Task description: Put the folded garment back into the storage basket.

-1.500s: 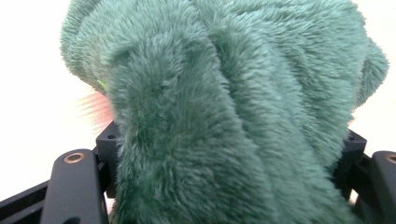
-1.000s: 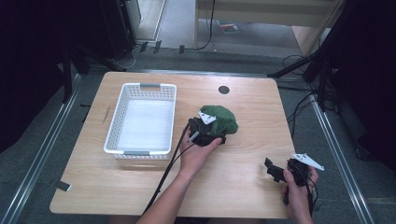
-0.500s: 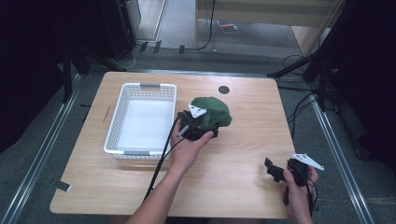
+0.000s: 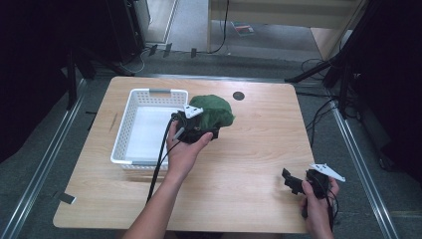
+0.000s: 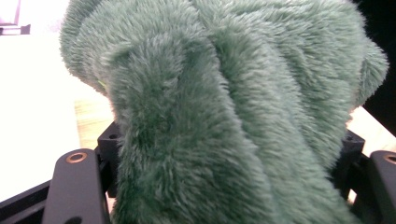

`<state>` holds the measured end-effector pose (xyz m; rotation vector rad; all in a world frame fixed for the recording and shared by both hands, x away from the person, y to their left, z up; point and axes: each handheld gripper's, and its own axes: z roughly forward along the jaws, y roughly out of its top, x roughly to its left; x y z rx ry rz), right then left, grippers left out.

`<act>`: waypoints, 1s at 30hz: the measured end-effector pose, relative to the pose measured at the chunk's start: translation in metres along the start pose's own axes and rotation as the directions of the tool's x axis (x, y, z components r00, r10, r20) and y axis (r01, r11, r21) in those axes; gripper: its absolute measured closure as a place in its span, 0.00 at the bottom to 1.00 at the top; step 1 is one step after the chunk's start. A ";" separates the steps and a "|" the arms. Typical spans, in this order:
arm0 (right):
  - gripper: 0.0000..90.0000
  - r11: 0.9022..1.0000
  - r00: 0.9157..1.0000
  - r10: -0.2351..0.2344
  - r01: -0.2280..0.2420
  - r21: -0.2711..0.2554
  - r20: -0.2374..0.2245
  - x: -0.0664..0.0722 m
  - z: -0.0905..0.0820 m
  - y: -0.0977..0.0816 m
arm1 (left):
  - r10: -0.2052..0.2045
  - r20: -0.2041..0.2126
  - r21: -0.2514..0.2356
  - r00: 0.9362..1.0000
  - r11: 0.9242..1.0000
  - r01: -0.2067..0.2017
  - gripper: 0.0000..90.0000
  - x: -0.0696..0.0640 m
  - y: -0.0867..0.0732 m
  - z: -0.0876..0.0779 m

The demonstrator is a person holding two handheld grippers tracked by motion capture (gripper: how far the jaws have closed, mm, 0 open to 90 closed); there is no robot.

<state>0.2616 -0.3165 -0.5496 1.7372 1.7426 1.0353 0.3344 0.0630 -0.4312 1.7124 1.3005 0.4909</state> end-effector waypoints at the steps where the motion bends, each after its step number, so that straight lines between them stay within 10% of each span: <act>1: 0.01 1.000 1.000 0.000 0.000 0.000 0.000 0.000 0.000 0.000 | -0.002 0.000 -0.002 1.000 1.000 0.002 0.29 0.002 0.001 -0.002; 30: 0.01 1.000 1.000 0.001 -0.001 0.001 0.003 0.000 0.000 0.000 | -0.081 -0.104 -0.063 0.991 0.995 0.075 0.29 0.068 0.003 -0.038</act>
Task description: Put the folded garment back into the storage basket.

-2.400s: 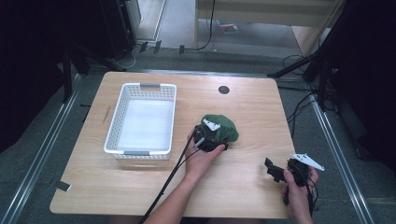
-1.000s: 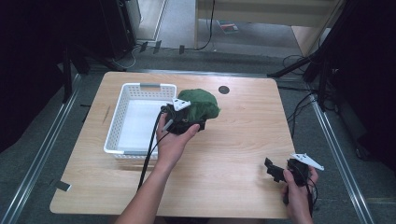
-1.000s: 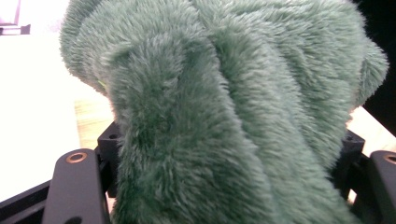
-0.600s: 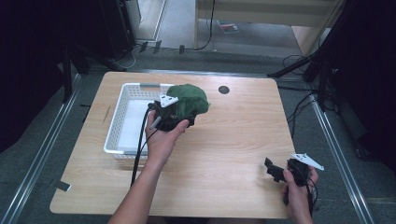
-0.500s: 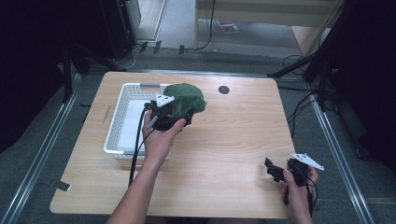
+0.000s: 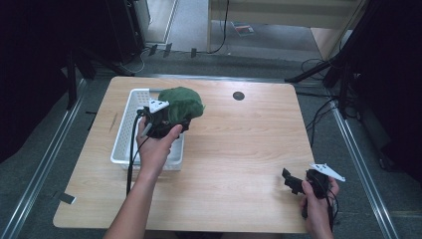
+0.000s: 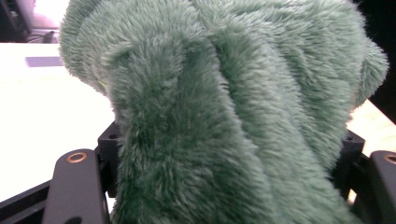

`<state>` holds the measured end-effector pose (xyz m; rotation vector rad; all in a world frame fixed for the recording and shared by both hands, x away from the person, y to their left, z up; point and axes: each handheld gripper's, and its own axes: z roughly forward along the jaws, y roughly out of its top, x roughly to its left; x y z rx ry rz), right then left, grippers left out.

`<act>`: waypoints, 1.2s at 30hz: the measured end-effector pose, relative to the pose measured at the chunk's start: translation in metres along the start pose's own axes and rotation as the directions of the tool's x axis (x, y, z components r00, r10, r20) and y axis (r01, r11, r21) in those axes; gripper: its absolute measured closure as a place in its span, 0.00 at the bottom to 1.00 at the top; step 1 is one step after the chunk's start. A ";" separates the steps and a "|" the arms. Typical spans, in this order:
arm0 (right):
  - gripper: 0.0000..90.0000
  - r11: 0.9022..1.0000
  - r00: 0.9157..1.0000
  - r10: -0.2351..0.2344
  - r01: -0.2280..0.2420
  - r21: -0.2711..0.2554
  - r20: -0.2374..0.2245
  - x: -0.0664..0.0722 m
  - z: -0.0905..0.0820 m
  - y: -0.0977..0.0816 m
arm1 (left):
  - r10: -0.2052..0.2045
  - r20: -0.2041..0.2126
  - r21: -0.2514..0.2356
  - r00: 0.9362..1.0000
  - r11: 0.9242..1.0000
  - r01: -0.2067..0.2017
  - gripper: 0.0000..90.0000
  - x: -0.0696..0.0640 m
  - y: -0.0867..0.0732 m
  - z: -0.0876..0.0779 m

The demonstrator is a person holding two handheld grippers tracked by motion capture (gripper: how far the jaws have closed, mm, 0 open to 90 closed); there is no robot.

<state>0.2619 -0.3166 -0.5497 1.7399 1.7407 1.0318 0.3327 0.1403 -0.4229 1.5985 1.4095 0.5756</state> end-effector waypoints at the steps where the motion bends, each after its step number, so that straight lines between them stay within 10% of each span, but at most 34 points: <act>1: 0.01 1.000 1.000 0.000 0.000 0.000 0.000 0.000 0.000 0.000 | 0.002 -0.006 0.002 1.000 1.000 -0.002 0.29 0.003 0.000 -0.001; 26: 0.01 1.000 1.000 0.000 0.000 0.000 0.002 0.000 0.000 0.000 | -0.079 -0.130 0.031 0.988 0.996 0.084 0.29 0.089 -0.020 0.019; 36: 0.01 1.000 1.000 0.003 -0.003 -0.002 0.000 -0.001 0.000 0.000 | -0.051 -0.156 0.152 0.986 0.986 0.075 0.31 0.102 -0.025 0.048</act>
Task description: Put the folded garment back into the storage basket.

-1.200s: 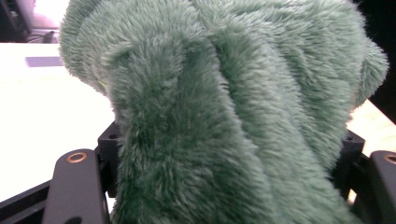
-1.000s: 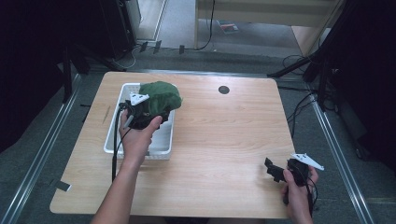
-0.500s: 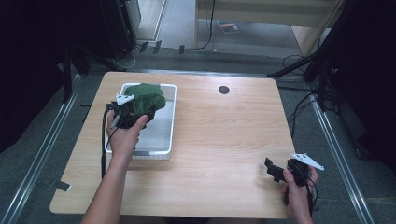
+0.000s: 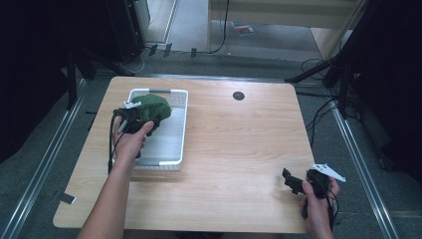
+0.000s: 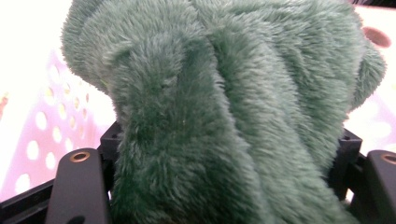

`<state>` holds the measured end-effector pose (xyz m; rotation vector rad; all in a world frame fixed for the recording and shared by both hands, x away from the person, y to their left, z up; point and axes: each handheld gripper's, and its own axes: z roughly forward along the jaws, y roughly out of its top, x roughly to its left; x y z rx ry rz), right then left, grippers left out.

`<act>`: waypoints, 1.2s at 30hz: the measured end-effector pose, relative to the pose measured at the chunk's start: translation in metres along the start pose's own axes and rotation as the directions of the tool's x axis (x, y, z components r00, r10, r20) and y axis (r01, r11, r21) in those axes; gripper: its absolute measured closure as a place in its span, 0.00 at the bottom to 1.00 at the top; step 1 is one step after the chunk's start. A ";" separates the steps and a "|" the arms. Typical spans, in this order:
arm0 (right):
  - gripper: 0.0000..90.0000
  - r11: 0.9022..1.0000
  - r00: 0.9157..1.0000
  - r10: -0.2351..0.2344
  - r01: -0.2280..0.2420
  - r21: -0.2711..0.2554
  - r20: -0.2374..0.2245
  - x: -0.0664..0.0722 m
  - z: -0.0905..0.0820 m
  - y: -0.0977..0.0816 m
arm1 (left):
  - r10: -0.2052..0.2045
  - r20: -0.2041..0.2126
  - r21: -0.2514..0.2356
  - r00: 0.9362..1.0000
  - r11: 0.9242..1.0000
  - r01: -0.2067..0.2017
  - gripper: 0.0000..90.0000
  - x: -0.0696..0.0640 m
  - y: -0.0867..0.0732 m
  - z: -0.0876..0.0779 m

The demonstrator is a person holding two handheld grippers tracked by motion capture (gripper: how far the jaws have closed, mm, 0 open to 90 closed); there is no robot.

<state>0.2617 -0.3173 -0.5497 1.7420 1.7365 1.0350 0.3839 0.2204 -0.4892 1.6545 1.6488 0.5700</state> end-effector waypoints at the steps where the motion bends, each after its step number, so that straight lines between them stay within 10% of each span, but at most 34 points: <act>1: 0.01 1.000 1.000 0.000 0.000 0.000 0.000 0.000 0.000 0.000 | 0.000 0.000 0.000 1.000 1.000 0.000 0.31 0.000 0.000 0.000; 19: 0.01 1.000 1.000 0.001 -0.001 0.001 0.001 0.000 0.000 0.000 | -0.001 -0.028 0.215 1.000 0.977 0.007 0.07 -0.002 0.001 0.016; 27: 0.01 1.000 1.000 -0.001 0.001 0.000 0.000 0.000 0.000 0.000 | 0.028 0.044 0.063 0.999 0.998 -0.031 0.04 -0.006 0.008 -0.008; 36: 0.01 1.000 1.000 0.000 0.000 0.001 0.002 0.000 0.000 0.000 | 0.058 0.102 -0.041 0.993 0.998 -0.054 0.04 -0.010 0.013 -0.036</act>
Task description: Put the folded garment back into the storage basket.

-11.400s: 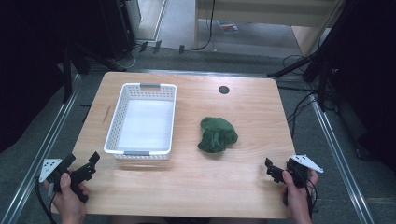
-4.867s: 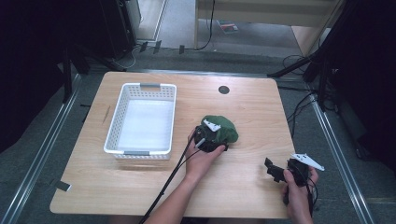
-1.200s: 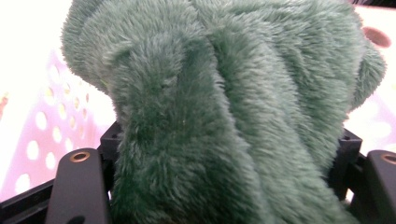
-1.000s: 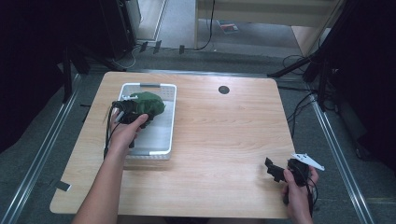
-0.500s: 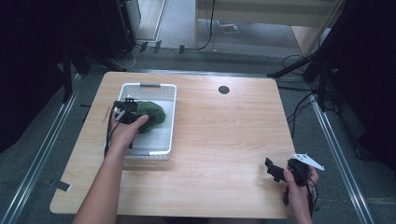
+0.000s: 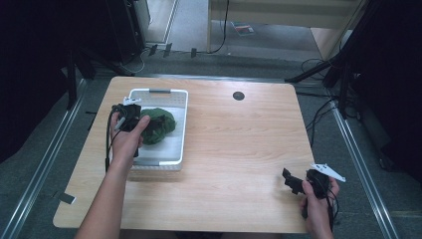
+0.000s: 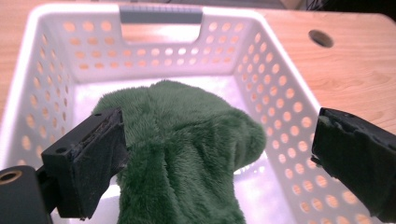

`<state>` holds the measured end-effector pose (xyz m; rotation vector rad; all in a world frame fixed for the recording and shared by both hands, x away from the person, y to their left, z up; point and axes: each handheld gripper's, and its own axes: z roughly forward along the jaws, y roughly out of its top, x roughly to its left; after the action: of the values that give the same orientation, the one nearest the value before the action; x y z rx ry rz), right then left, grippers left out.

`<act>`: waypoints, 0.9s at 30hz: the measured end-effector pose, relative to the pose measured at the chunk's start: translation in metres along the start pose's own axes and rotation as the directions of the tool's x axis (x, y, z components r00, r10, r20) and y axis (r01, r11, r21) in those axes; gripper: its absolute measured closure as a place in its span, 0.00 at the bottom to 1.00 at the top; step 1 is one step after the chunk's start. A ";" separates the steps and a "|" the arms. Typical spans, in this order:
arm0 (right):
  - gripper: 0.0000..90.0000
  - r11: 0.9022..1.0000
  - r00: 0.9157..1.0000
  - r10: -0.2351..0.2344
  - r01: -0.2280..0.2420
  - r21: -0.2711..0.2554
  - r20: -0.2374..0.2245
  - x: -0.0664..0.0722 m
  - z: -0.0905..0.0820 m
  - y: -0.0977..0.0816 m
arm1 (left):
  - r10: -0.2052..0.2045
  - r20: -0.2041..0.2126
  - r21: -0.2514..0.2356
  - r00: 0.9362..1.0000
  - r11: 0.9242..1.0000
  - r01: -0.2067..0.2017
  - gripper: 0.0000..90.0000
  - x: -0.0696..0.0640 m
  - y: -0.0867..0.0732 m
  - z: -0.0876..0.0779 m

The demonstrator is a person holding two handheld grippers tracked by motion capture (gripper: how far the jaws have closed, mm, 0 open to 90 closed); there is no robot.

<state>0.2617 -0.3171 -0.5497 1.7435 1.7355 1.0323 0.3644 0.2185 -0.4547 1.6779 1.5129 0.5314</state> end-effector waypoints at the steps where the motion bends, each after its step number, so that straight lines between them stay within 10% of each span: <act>1: 0.01 1.000 1.000 0.000 0.000 0.000 0.000 0.000 0.000 0.000 | 0.000 0.002 -0.014 1.000 1.000 0.000 0.04 0.000 0.000 -0.003; 27: 0.01 1.000 1.000 0.000 0.000 -0.001 0.005 0.000 0.000 0.000 | 0.052 0.016 -0.160 0.998 0.986 -0.049 0.03 0.021 -0.031 -0.086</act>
<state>0.2618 -0.3167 -0.5497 1.7437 1.7314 1.0279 0.2839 0.2620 -0.4320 1.5965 1.3786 0.6436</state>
